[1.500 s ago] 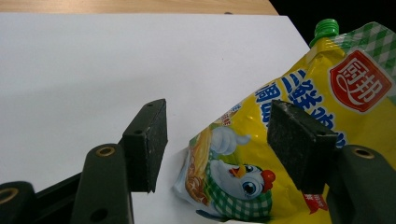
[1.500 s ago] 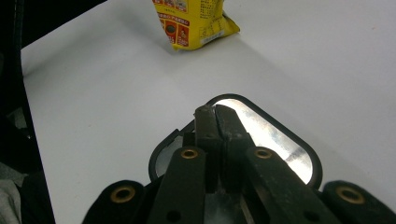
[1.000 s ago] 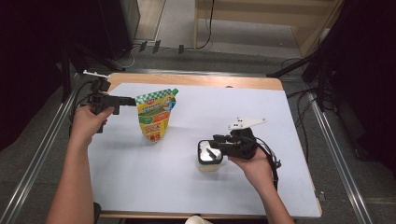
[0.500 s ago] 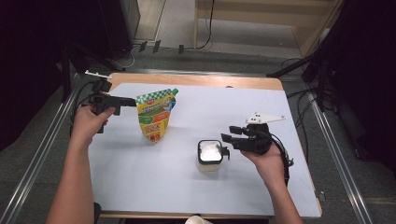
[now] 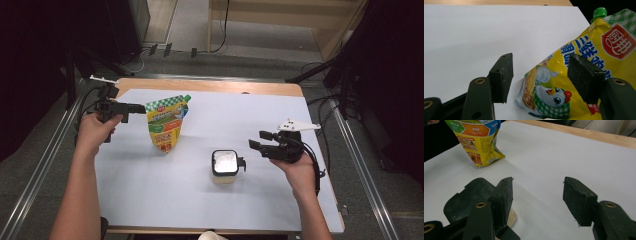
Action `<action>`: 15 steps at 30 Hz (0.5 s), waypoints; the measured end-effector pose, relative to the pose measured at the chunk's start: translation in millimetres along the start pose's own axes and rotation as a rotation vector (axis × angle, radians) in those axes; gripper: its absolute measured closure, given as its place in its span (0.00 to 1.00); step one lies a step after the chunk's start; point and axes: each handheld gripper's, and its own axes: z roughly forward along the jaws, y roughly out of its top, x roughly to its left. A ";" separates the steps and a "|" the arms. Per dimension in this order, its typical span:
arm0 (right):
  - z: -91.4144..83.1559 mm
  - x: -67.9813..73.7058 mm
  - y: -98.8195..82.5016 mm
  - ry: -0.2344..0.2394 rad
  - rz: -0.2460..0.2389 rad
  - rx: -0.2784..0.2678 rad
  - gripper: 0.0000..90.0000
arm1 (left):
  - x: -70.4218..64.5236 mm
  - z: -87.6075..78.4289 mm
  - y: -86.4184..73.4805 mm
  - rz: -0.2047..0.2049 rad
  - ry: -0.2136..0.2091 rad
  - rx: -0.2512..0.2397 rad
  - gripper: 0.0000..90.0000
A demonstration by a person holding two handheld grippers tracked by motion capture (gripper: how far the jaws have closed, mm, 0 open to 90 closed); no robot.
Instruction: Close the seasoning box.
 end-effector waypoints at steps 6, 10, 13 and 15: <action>-1.4 -10.5 -6.7 -0.028 0.001 -0.006 0.43 | 0.9 -1.6 0.0 0.000 0.001 -0.002 0.43; -1.5 -18.5 -11.9 -0.042 0.017 -0.012 0.41 | 0.9 -1.0 -0.2 -0.001 0.002 0.000 0.43; -0.9 -21.2 -14.3 -0.061 0.018 -0.005 0.39 | 0.6 -0.1 -0.3 -0.001 0.002 0.001 0.43; 0.0 -26.3 -18.3 -0.077 0.025 0.001 0.38 | 0.3 0.4 -0.3 -0.001 -0.001 0.002 0.43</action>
